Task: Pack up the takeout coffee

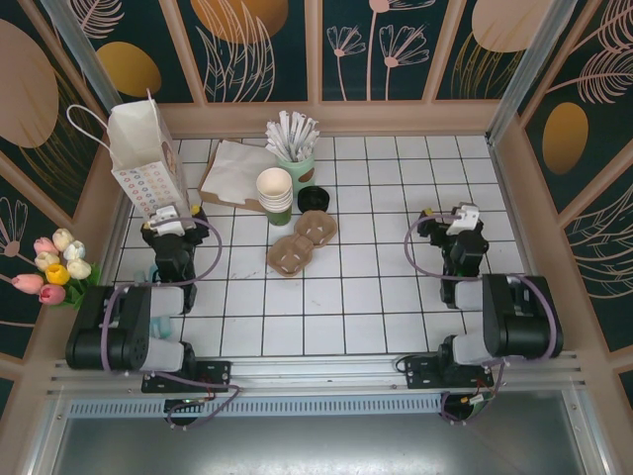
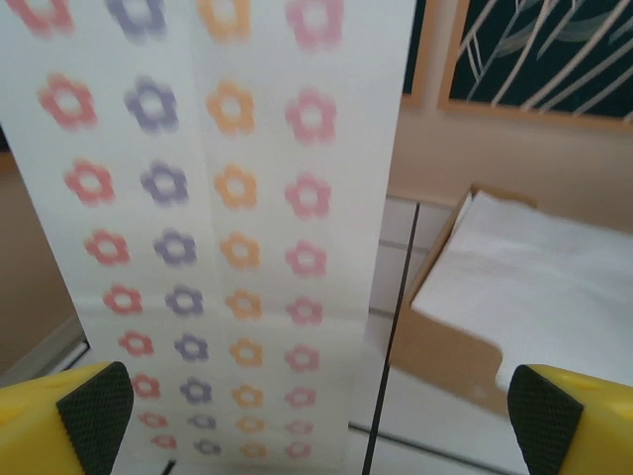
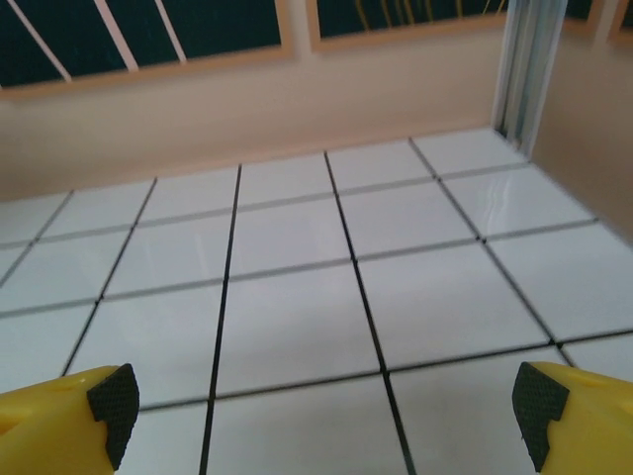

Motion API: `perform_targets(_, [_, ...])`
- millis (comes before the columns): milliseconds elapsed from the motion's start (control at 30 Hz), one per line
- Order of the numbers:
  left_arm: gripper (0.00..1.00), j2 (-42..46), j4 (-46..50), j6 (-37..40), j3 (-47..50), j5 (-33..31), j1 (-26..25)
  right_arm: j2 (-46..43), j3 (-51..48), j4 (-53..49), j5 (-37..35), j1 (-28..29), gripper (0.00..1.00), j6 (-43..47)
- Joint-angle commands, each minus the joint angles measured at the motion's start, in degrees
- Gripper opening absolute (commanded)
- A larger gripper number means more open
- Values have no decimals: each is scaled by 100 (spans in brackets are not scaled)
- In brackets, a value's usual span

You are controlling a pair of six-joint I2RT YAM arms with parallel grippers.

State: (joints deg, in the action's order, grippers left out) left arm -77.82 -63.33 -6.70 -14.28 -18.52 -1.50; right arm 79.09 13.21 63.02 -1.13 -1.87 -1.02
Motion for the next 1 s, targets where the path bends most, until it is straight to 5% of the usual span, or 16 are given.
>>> perform_targets(0, [99, 758, 1241, -395, -367, -500, -15, -803, 73, -478, -335, -8, 99, -305])
perform_targets(167, [99, 1749, 3727, -1480, -1265, -1226, -319, -1838, 749, -2402, -378, 2, 99, -1150])
perform_targets(400, [99, 1545, 6875, -3687, -3154, -290, -1123, -2131, 1307, -3603, 1188, 75, 99, -3256])
perform_targets(467, [99, 1293, 7239, -3837, -3576, -22, -1397, -1899, 1554, -3859, 1625, 196, 99, -3658])
perform_targets(667, [97, 263, 8212, -3643, -4921, 1085, -1783, -823, 2738, -5244, 1477, 987, 99, -3866])
perform_targets(967, [84, -1256, 9773, -2745, -6745, 1028, -2186, 588, 4131, -6114, 1559, 1686, 99, -3151])
